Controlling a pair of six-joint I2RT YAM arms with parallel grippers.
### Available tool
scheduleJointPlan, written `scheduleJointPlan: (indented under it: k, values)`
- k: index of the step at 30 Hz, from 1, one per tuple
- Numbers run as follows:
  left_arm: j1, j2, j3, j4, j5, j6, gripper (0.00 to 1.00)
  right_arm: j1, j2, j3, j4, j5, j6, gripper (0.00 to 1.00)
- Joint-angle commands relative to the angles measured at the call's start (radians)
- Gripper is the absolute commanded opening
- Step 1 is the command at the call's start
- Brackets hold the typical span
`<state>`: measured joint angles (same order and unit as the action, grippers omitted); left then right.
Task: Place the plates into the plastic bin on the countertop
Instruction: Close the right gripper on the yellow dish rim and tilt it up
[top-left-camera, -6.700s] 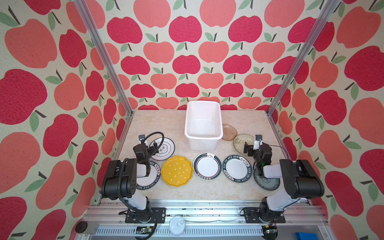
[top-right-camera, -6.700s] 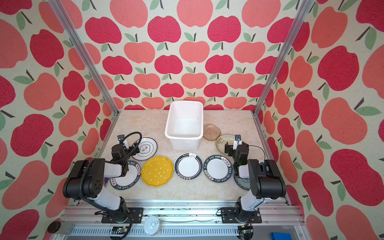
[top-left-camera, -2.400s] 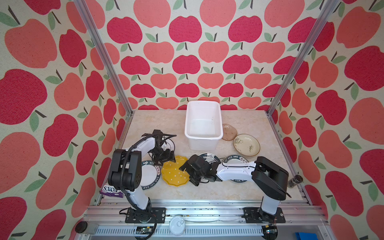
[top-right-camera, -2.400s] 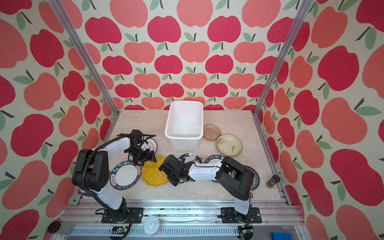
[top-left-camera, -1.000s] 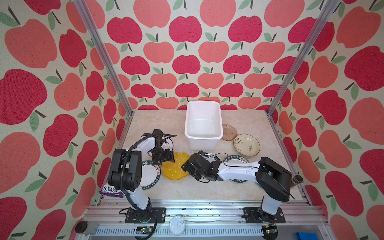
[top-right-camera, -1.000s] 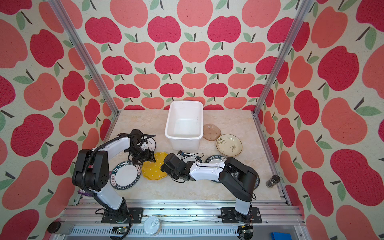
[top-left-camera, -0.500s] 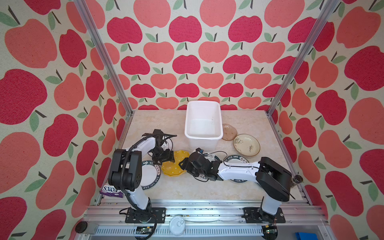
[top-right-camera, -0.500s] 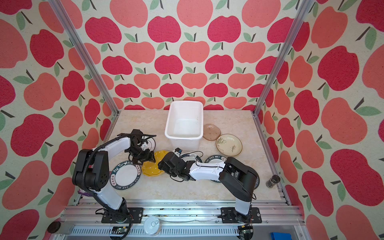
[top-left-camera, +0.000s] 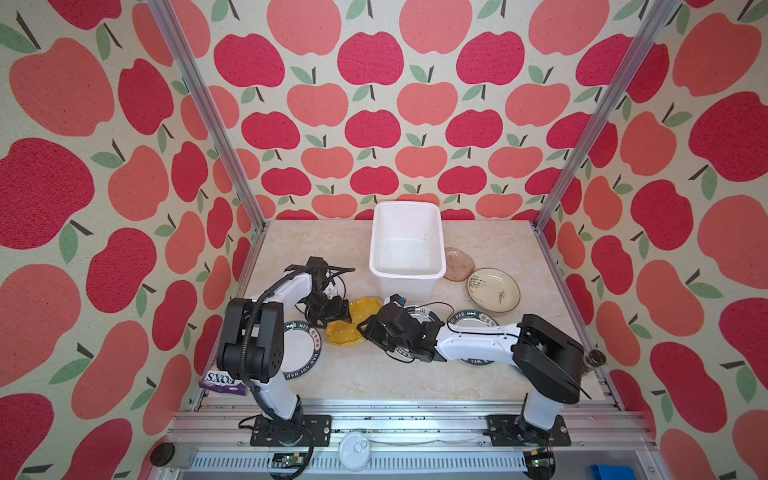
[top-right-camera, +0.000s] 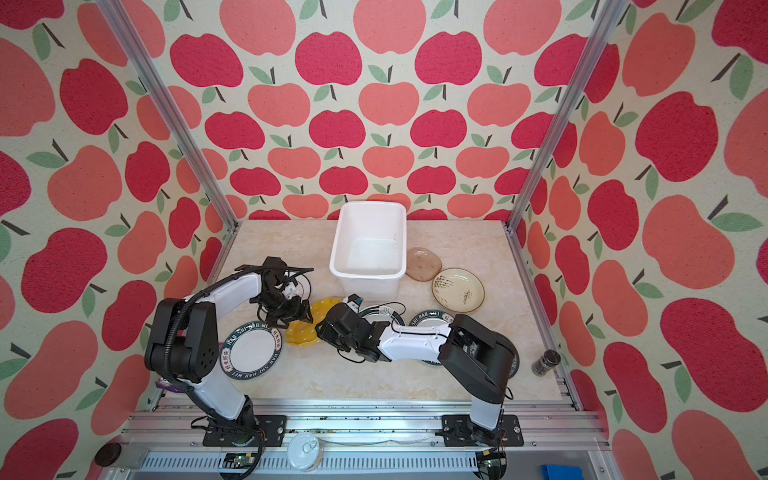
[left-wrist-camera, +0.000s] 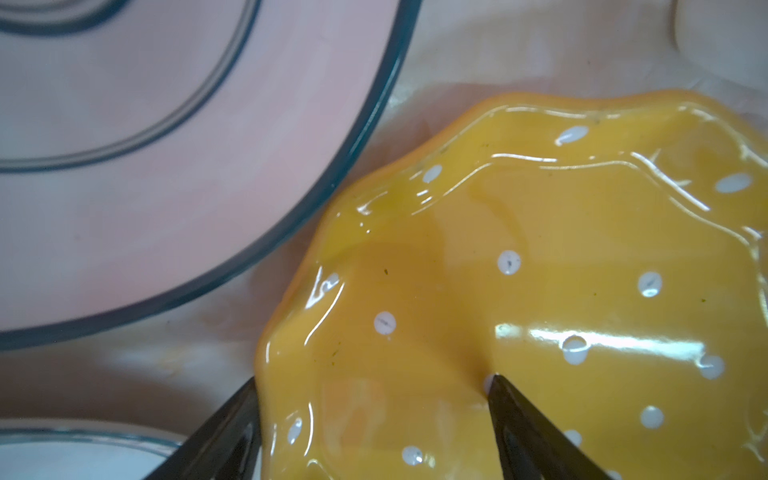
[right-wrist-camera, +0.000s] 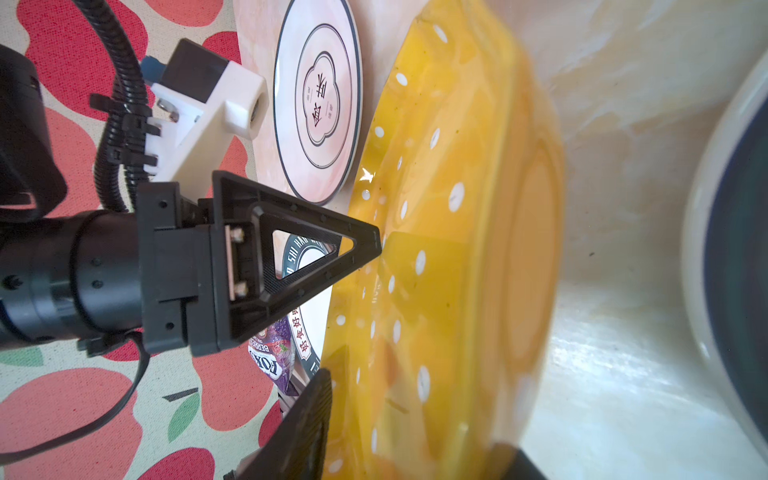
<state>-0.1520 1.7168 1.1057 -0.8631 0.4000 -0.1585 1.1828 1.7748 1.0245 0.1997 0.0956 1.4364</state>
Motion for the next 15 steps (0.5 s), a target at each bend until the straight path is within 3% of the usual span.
scheduleJointPlan:
  k: [1,15]
  values:
    - [-0.029,0.001,0.02,-0.037,0.085,0.0,0.85,0.014,-0.06,0.04,0.054,-0.008,0.007,0.4]
    - [-0.029,0.004,0.045,-0.031,0.089,-0.033,0.85,0.014,-0.141,0.022,-0.095,0.022,0.037,0.21]
